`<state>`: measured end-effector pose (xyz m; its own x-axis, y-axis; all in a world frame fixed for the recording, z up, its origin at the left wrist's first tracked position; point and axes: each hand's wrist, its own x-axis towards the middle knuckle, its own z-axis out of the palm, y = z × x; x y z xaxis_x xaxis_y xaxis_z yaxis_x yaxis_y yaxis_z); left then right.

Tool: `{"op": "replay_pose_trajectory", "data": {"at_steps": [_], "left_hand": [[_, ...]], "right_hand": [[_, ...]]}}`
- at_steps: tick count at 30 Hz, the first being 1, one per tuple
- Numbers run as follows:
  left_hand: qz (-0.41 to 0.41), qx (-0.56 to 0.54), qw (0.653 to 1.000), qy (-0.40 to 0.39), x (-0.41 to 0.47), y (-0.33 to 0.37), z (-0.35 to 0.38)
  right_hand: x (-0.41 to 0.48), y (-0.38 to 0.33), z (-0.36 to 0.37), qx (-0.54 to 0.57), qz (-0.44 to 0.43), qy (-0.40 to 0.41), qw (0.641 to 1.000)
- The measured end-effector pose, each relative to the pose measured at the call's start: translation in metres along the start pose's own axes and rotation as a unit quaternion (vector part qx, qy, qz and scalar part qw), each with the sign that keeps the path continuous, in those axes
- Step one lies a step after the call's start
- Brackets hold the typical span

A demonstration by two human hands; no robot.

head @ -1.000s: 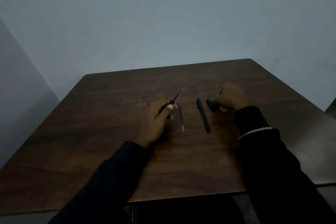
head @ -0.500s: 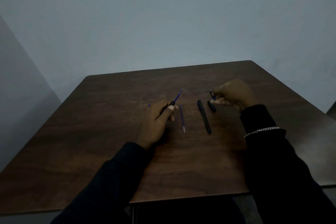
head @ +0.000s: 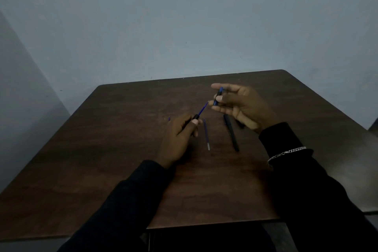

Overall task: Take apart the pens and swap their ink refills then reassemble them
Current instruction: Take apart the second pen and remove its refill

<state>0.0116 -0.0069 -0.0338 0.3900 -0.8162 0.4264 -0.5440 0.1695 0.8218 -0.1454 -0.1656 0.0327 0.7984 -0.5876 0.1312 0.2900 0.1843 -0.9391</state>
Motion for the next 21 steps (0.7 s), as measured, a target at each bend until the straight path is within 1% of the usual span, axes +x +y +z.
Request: {"op": "replay_pose_trajectory", "data": {"at_steps": [3,10,13,21], "left_hand": [[0.003,0.001,1.000,-0.001,0.0001,0.0010,-0.0006],[-0.006,0.004,1.000,-0.005,0.0004,0.0005,0.0002],[0.014,0.009,1.000,-0.001,0.0013,0.0007,0.0000],[0.013,0.030,0.999,-0.001,0.0008,0.0019,-0.0012]], "right_hand": [[-0.0005,0.0028,0.0055,0.006,-0.033,-0.010,0.999],[0.0008,0.0062,0.0073,-0.005,-0.082,0.000,0.997],[0.0004,0.0062,0.0076,-0.005,-0.086,-0.007,0.996],[0.0002,0.0086,0.0104,-0.023,-0.088,-0.024,0.996]]}}
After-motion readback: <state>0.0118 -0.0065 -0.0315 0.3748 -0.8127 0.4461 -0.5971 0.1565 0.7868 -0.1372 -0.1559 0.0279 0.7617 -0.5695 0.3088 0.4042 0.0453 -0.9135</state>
